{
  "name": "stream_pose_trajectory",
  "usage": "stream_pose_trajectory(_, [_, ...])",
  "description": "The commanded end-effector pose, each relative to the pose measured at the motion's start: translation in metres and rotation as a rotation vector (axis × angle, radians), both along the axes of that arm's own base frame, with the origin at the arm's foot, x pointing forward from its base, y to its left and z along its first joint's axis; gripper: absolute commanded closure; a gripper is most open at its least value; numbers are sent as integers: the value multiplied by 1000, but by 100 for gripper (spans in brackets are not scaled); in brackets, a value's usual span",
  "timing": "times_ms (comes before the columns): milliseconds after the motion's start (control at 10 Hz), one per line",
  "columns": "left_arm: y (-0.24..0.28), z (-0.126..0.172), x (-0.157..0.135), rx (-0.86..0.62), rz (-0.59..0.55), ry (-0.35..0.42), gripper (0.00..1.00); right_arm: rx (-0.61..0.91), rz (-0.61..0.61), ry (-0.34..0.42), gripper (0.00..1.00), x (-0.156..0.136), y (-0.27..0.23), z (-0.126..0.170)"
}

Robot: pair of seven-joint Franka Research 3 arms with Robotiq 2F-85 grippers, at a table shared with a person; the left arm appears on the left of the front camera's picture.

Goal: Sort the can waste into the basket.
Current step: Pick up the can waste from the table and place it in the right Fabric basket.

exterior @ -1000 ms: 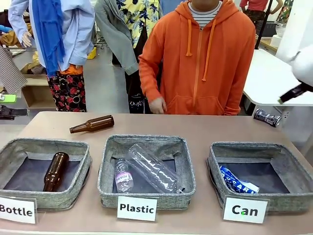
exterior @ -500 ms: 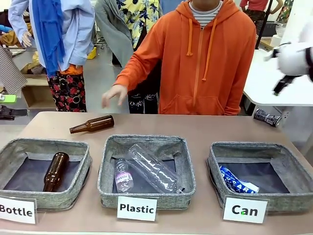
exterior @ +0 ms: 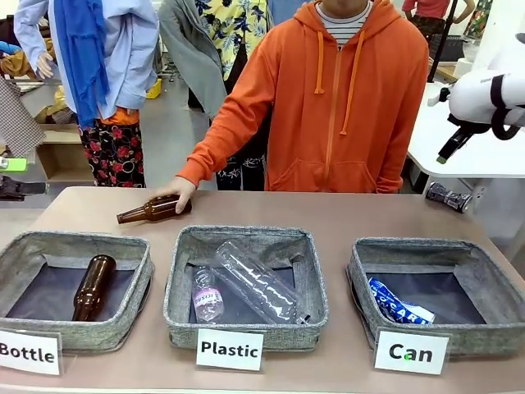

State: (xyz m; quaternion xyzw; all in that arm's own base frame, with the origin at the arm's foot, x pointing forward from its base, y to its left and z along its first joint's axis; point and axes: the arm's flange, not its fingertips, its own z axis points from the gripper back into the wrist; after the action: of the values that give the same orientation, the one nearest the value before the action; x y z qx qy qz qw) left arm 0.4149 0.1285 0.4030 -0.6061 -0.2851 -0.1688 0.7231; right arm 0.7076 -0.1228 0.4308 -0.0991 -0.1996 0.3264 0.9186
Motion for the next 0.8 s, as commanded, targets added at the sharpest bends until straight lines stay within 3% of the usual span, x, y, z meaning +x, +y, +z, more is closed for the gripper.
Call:
stream_pose_trajectory(0, [-2,2,-2,6,2,8,0,5,-7,-4,0,-1,-4,3])
stream_pose_trajectory(200, [-2,2,-2,6,2,8,0,-43,108,95,0,2,-22,-12])
stream_pose_trajectory(300, [-2,2,-2,6,2,8,0,-58,99,153,0,10,-34,-25])
stream_pose_trajectory(700, [-2,2,-2,6,2,8,0,8,144,219,0,37,-48,-70])
